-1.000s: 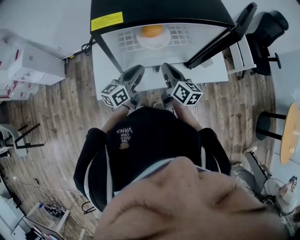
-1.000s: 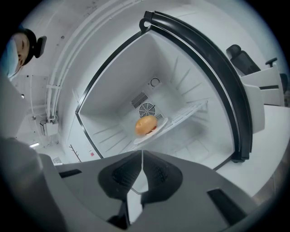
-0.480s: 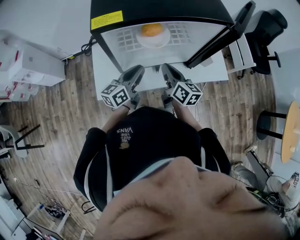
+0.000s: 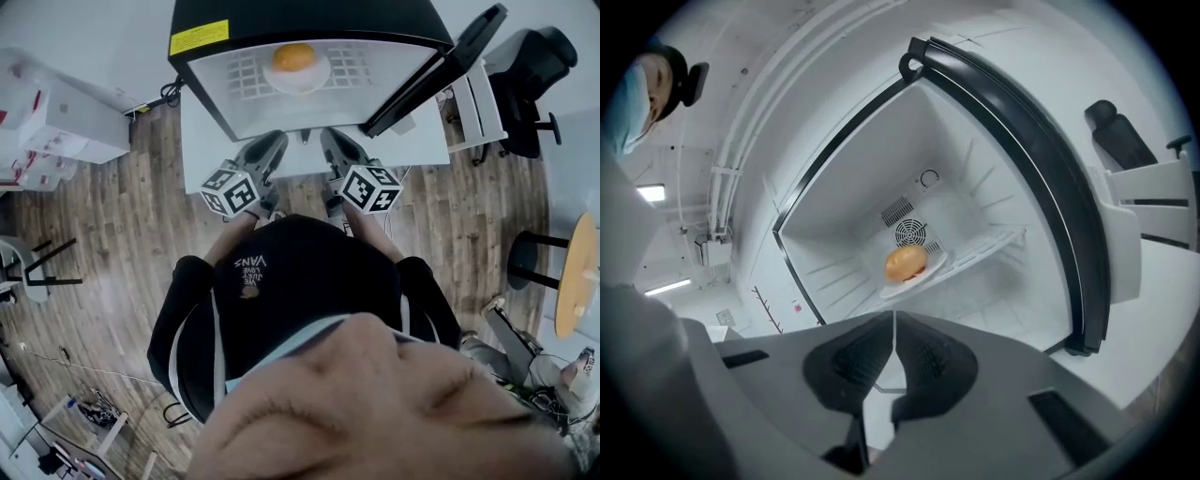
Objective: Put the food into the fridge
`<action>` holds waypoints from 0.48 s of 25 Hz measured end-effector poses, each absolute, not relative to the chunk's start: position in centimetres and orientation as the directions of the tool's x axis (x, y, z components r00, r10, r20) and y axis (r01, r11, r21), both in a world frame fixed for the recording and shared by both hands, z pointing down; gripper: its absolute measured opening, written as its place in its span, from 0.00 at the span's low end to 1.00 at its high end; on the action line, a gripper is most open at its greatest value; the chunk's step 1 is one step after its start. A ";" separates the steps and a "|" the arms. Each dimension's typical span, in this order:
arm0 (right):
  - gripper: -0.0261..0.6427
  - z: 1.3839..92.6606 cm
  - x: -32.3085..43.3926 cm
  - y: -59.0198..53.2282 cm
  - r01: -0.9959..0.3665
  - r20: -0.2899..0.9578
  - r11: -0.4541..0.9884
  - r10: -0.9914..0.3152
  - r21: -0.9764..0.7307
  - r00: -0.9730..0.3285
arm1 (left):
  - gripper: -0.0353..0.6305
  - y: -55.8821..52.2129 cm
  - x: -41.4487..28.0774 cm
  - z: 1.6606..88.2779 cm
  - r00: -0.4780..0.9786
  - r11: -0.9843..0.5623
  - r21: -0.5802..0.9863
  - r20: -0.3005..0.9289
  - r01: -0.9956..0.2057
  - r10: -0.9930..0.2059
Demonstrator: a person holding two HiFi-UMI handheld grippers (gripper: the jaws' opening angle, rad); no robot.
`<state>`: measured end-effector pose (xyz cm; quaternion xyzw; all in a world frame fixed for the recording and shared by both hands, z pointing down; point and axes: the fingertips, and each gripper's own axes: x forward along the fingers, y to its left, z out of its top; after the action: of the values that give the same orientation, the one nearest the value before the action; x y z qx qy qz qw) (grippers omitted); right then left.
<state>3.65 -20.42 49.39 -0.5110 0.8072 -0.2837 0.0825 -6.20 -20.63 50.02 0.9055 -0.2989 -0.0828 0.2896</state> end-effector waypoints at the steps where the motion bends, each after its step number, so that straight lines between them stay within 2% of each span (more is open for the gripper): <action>1: 0.07 49.3 3.8 -20.2 -0.781 0.158 0.325 -0.869 -0.534 -0.469 | 0.14 -20.4 -6.0 49.9 0.803 -0.652 0.571 0.022 -0.499 -0.595; 12: 0.07 49.4 4.5 -17.6 -0.771 0.154 0.395 -0.835 -0.500 -0.528 | 0.14 -17.3 -4.9 49.9 0.769 -0.635 0.545 0.029 -0.548 -0.639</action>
<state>4.50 -17.56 49.38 -0.4821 0.8329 -0.2649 0.0609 -4.91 -17.25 49.93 0.9003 -0.3295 -0.0833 0.2719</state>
